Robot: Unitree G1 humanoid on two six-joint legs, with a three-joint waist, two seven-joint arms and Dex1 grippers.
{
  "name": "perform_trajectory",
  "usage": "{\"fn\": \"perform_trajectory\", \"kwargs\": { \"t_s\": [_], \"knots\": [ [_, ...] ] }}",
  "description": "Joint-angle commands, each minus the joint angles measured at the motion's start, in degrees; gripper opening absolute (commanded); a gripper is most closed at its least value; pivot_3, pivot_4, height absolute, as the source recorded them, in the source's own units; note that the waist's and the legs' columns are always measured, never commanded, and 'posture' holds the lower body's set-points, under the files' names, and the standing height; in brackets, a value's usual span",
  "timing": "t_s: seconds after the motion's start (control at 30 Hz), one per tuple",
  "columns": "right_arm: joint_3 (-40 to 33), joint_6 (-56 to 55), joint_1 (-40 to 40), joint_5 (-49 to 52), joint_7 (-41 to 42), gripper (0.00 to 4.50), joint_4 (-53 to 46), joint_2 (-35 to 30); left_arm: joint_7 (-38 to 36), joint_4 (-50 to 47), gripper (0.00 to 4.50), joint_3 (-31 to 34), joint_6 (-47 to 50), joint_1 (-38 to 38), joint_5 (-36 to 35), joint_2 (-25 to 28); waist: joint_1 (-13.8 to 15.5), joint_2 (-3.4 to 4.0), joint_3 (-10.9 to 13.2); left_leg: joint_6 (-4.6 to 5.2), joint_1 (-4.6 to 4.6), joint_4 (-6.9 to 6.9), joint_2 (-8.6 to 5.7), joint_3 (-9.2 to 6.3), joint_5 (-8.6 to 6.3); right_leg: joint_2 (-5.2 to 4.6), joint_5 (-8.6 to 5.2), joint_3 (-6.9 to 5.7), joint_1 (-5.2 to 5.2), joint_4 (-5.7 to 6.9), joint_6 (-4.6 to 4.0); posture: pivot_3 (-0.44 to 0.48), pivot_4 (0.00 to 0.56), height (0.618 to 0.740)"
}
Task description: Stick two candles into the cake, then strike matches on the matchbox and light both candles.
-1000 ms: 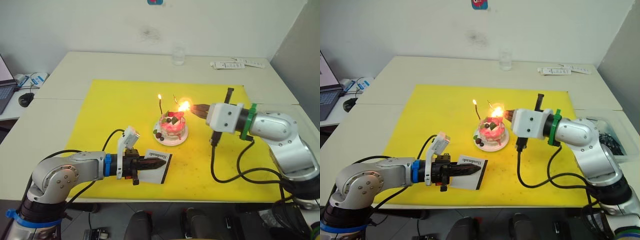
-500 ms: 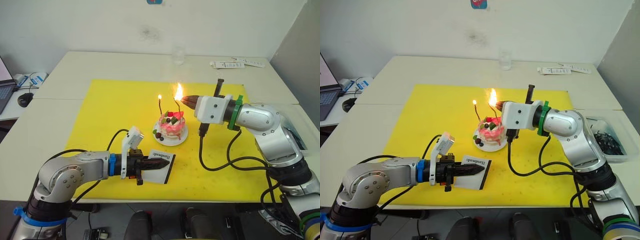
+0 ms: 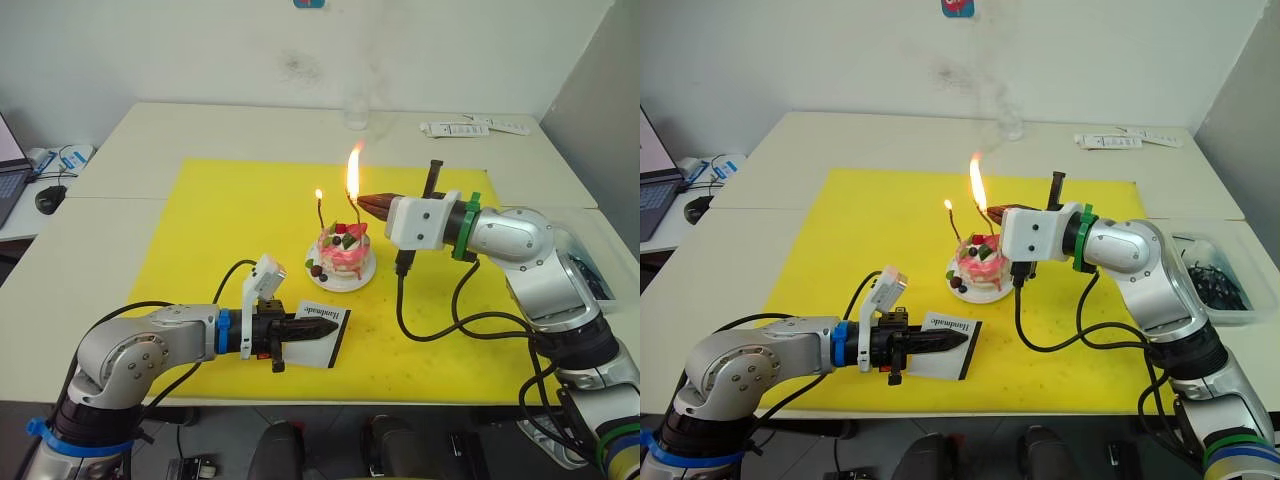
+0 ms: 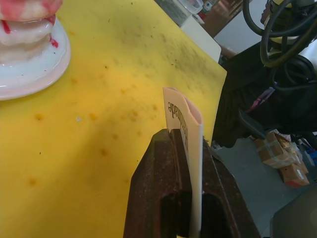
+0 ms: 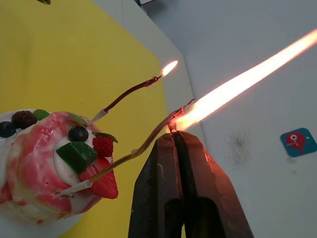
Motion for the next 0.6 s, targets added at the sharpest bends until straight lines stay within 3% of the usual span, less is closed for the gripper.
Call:
{"fn": "perform_trajectory", "kwargs": {
  "t_s": [0.03, 0.6],
  "knots": [
    [-0.7, -1.3, -1.6, -0.1, 0.1, 0.02, -0.6, 0.1, -0.7, -1.7, 0.0, 0.0, -0.9, 0.0, 0.0, -0.4, 0.0, 0.0, 0.0, 0.0, 0.0, 0.0, 0.0, 0.0, 0.0, 0.0, 0.0, -0.01, 0.0, 0.0, 0.0, 0.0, 0.15, 0.74],
    [-1.2, -1.7, -1.4, -0.4, 0.1, 0.02, -0.6, 0.0, -0.6, -1.6, 0.0, -0.2, -0.7, -0.7, 0.1, -0.9, 0.0, 0.0, 0.0, 0.0, 0.0, 0.0, 0.0, 0.0, 0.0, 0.0, 0.0, 0.0, 0.0, 0.0, 0.0, 0.0, 0.15, 0.74]
  ]
}}
